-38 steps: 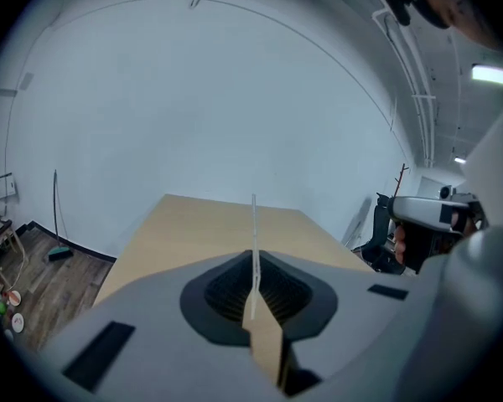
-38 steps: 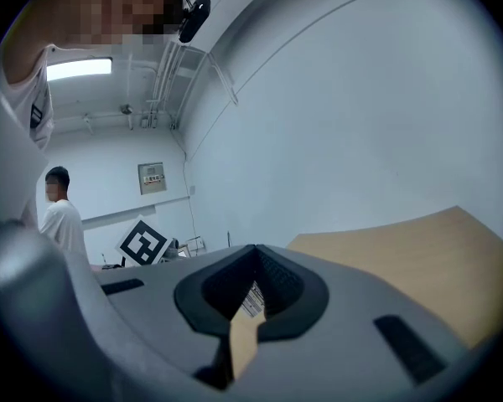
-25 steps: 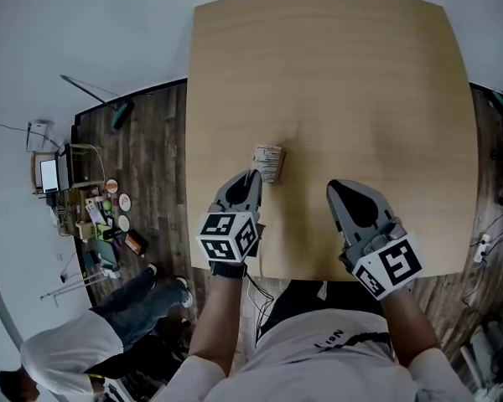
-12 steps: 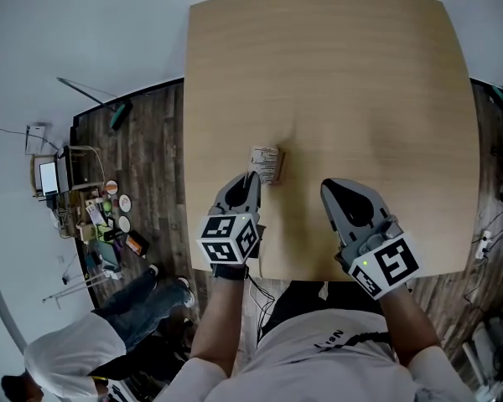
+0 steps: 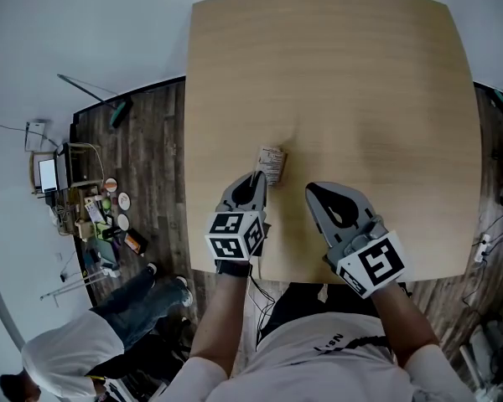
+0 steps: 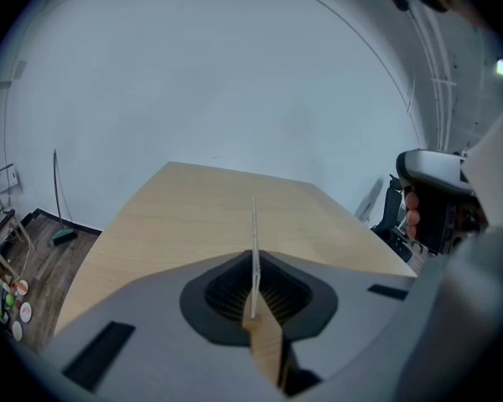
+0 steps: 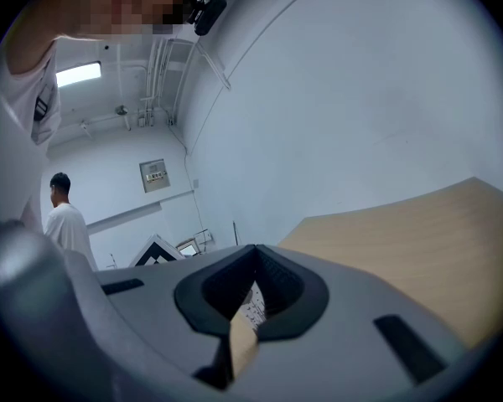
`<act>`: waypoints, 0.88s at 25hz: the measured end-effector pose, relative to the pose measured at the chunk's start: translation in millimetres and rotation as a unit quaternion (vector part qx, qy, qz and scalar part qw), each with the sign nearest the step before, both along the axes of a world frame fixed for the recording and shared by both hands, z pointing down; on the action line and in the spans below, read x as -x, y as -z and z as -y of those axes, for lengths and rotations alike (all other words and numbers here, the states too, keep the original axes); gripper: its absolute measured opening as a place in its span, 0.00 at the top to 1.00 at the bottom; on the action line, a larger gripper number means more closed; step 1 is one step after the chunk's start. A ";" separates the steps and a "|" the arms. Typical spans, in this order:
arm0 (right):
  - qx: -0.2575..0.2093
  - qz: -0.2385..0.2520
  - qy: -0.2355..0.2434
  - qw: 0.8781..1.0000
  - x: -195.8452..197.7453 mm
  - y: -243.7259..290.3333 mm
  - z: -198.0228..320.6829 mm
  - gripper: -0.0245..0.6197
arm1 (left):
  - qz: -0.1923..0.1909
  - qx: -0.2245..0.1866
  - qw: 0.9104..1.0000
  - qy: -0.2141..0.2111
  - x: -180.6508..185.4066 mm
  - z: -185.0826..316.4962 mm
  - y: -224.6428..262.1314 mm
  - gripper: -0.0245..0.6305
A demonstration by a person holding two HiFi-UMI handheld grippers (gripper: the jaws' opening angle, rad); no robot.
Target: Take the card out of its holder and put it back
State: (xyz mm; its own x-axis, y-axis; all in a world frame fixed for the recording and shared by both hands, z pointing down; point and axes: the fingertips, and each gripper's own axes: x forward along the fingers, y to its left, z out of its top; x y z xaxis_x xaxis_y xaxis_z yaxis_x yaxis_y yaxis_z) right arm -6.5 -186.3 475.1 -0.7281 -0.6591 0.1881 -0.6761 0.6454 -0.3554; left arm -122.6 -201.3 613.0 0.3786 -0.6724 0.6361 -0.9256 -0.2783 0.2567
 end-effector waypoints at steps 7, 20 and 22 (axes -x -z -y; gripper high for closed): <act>0.012 -0.003 0.003 1.000 1.3 -15.3 2.9 0.94 | 0.004 0.005 1.000 -0.007 -6.1 -0.2 -22.9 0.92; 0.007 -0.005 0.010 1.000 4.4 -10.8 -8.1 0.94 | -0.013 -0.039 0.999 0.005 -1.6 -6.2 9.0 0.89; -0.001 -0.006 0.012 1.000 6.5 -1.1 -10.9 0.94 | -0.012 -0.053 0.998 0.009 1.5 -9.3 24.4 0.89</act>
